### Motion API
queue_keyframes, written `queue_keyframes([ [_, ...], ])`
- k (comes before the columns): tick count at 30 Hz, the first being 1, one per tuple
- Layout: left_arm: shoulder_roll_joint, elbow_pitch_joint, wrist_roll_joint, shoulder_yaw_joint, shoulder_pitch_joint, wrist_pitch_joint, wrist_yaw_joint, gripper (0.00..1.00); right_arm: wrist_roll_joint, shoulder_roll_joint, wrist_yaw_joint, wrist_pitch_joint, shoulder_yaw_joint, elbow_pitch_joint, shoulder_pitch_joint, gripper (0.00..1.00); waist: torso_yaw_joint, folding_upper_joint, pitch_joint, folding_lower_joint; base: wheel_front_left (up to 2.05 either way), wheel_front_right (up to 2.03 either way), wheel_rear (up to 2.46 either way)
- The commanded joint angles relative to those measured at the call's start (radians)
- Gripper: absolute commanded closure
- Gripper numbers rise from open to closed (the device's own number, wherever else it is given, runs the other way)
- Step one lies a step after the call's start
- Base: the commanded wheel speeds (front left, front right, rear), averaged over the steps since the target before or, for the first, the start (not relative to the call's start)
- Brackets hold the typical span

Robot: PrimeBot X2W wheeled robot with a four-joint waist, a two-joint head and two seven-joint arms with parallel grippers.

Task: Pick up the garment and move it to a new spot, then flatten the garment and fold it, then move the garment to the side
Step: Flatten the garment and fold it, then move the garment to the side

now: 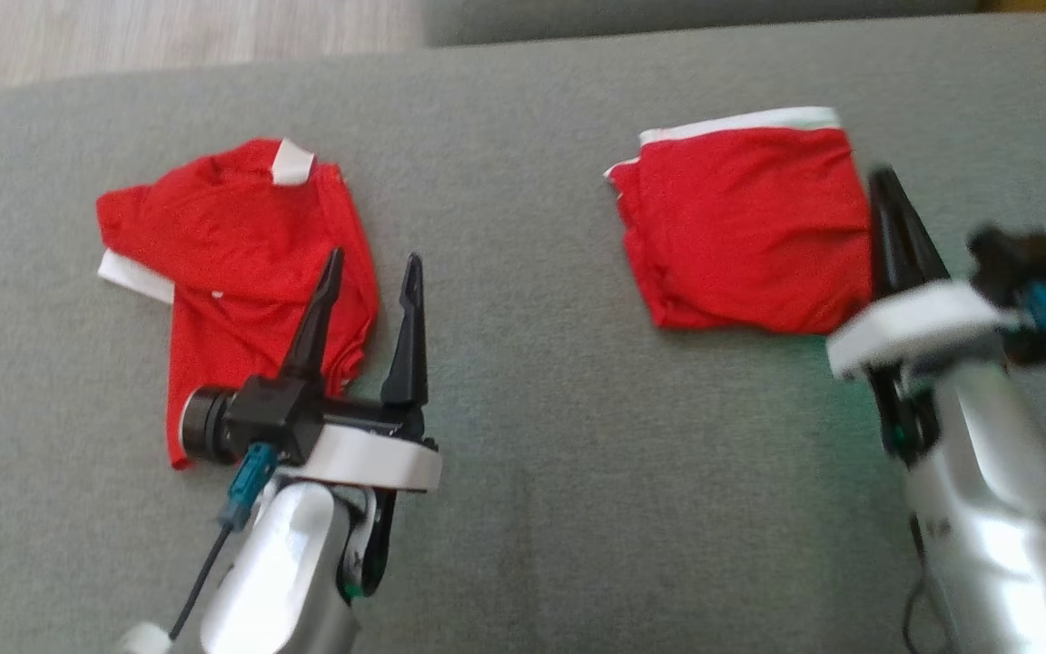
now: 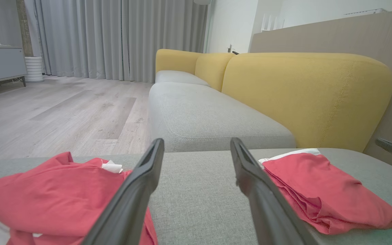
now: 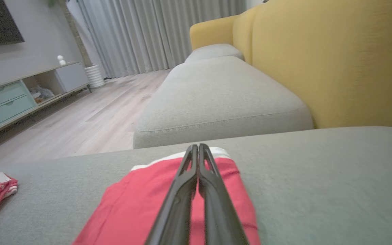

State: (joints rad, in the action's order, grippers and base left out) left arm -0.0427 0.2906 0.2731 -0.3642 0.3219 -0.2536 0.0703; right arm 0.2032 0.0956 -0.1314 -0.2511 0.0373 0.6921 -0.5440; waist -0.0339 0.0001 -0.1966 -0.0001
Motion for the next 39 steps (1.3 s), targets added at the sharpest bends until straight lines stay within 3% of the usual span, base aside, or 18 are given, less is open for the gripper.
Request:
queue_keyframes([
  [1, -0.008, -0.027, -0.003, 0.038, 0.006, -0.008, 0.0, 0.0, -0.01, -0.012, 0.001, -0.01, 0.002, -0.055, 0.011, 1.0, 0.021, -0.0001, 0.025, 0.0001, 0.0, 0.0, 0.0],
  [4, -0.008, -0.025, -0.004, 0.049, -0.014, -0.008, 0.0, 0.0, -0.02, -0.025, 0.001, -0.011, -0.053, -0.126, 0.098, 1.0, 0.039, -0.0001, 0.05, 0.0001, 0.0, 0.0, 0.0],
  [5, -0.008, -0.025, -0.004, 0.052, -0.021, -0.008, 0.0, 0.0, -0.025, -0.029, 0.001, -0.011, -0.063, -0.15, 0.125, 0.54, 0.044, -0.0001, 0.056, 0.0001, 0.0, 0.0, 0.0],
  [6, -0.008, -0.025, -0.005, 0.055, -0.028, -0.008, 0.0, 0.0, -0.031, -0.033, 0.001, -0.011, -0.068, -0.172, 0.152, 0.0, 0.049, -0.0001, 0.062, 0.0001, 0.0, 0.0, 0.0],
  [13, -0.008, -0.018, -0.007, 0.063, -0.064, -0.008, -0.005, 0.0, -0.027, -0.045, 0.001, -0.011, -0.058, -0.271, 0.301, 0.0, 0.069, -0.0001, 0.08, 0.0001, 0.0, 0.0, 0.0],
  [21, -0.008, -0.017, -0.006, 0.062, -0.066, -0.008, -0.009, 0.0, -0.01, -0.045, 0.001, -0.011, -0.045, -0.286, 0.31, 0.0, 0.068, -0.0001, 0.071, 0.0001, 0.0, 0.0, 0.0],
  [31, -0.008, -0.026, -0.005, 0.026, -0.005, -0.008, -0.009, 0.0, -0.053, -0.045, 0.001, 0.081, -0.095, -0.209, 0.154, 0.0, 0.007, -0.0001, -0.032, 0.0001, 0.0, 0.0, 0.0],
  [39, -0.008, -0.021, -0.002, 0.006, 0.034, -0.008, -0.004, 0.0, -0.046, -0.021, 0.001, 0.2, -0.187, -0.024, -0.037, 0.0, -0.051, -0.0001, -0.103, 0.0001, 0.0, 0.0, 0.0],
])
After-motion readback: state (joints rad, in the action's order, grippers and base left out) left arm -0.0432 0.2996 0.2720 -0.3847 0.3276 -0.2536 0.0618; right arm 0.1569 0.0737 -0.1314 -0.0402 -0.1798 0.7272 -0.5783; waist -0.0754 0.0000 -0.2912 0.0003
